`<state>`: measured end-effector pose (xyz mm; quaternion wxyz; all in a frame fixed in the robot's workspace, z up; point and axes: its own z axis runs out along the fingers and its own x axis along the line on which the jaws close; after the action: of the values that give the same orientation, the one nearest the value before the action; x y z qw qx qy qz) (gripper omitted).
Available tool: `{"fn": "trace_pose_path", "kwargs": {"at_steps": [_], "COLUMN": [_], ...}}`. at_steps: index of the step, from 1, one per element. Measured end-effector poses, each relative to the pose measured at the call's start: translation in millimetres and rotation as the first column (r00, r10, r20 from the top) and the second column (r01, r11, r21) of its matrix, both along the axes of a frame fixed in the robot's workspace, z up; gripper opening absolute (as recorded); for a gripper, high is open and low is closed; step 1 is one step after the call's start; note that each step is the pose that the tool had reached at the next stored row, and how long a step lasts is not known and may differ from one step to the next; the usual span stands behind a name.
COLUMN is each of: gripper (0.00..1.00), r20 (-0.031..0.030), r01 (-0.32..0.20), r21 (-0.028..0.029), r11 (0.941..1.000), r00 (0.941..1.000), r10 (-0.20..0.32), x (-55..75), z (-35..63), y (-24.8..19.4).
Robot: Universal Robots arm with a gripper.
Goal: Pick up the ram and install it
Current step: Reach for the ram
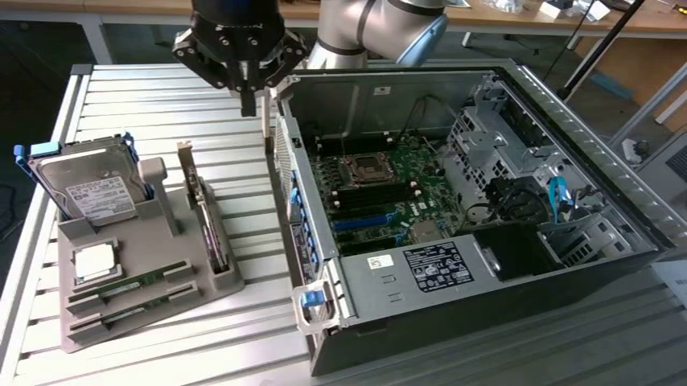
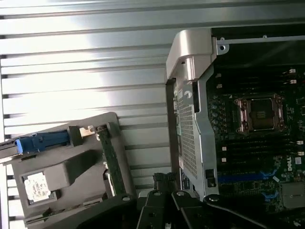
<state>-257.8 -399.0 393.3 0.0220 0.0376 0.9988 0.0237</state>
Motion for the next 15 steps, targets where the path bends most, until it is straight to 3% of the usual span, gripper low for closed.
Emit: {"fn": "trace_pose_path", "kwargs": {"at_steps": [15], "gripper": [0.11], "r20": [0.0152], "r01": [0.000], "r21": [0.0007], "r11": [1.0000], "r00": [0.9999], "r10": [0.000], "x": [-73.9], "z": [-0.2], "y": [0.0]}}
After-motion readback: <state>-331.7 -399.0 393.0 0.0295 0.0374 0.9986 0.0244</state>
